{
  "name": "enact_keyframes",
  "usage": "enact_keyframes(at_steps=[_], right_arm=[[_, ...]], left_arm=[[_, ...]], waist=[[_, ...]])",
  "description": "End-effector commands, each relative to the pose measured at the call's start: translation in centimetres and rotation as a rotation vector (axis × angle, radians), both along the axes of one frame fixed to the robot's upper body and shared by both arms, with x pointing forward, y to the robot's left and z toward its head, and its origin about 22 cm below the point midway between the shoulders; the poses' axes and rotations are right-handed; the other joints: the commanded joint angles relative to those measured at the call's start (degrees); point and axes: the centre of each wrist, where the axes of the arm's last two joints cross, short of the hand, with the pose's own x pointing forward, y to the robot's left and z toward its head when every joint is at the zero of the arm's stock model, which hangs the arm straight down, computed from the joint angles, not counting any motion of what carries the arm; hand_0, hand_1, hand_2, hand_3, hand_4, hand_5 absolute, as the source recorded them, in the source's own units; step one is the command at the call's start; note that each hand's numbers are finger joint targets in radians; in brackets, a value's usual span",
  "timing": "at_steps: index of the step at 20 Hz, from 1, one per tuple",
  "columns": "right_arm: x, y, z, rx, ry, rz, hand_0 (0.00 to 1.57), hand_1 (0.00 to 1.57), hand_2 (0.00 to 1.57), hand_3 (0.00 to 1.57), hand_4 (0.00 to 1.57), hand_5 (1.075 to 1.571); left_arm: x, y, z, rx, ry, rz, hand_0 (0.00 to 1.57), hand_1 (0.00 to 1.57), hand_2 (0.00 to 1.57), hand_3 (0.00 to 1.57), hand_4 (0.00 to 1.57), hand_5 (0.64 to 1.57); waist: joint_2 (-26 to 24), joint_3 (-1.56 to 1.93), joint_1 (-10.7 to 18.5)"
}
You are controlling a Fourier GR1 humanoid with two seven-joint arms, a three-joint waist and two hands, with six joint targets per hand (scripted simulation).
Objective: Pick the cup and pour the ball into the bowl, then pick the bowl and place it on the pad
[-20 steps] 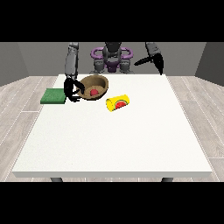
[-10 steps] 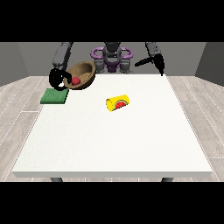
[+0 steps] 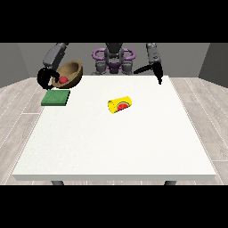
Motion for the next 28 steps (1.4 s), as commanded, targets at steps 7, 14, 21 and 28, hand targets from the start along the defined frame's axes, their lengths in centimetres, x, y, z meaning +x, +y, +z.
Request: enact_keyframes(at_steps=[7,14,21,28], right_arm=[[-2.7,-6.9,2.1,0.050,-0.200,-0.074,1.57,1.57,1.57,1.40,1.03,1.561],[-6.2,-12.5,4.1,-0.074,-0.246,-0.100,1.57,1.57,1.57,0.00,1.05,1.567],[-4.9,-13.6,8.9,-0.118,-0.338,-0.137,1.57,1.57,1.57,0.20,1.04,1.570],[-5.2,-13.2,6.8,-0.001,-0.260,-0.160,1.57,1.57,1.57,0.00,0.76,1.568]], left_arm=[[0.6,-4.3,4.2,0.043,-0.230,-0.066,0.00,0.00,0.00,0.00,0.00,1.565],[-0.9,-4.3,8.5,0.056,-0.310,-0.036,0.00,0.00,0.00,0.00,0.00,1.564],[-2.2,-4.4,11.3,0.064,-0.385,-0.050,0.00,0.00,0.00,0.00,0.00,1.564],[-3.2,-4.3,8.0,0.041,-0.292,-0.061,0.00,0.00,0.00,0.00,0.00,1.566]], waist=[[13.3,0.11,3.6],[16.6,0.17,3.2],[21.5,0.15,3.9],[15.7,0.04,2.6]])
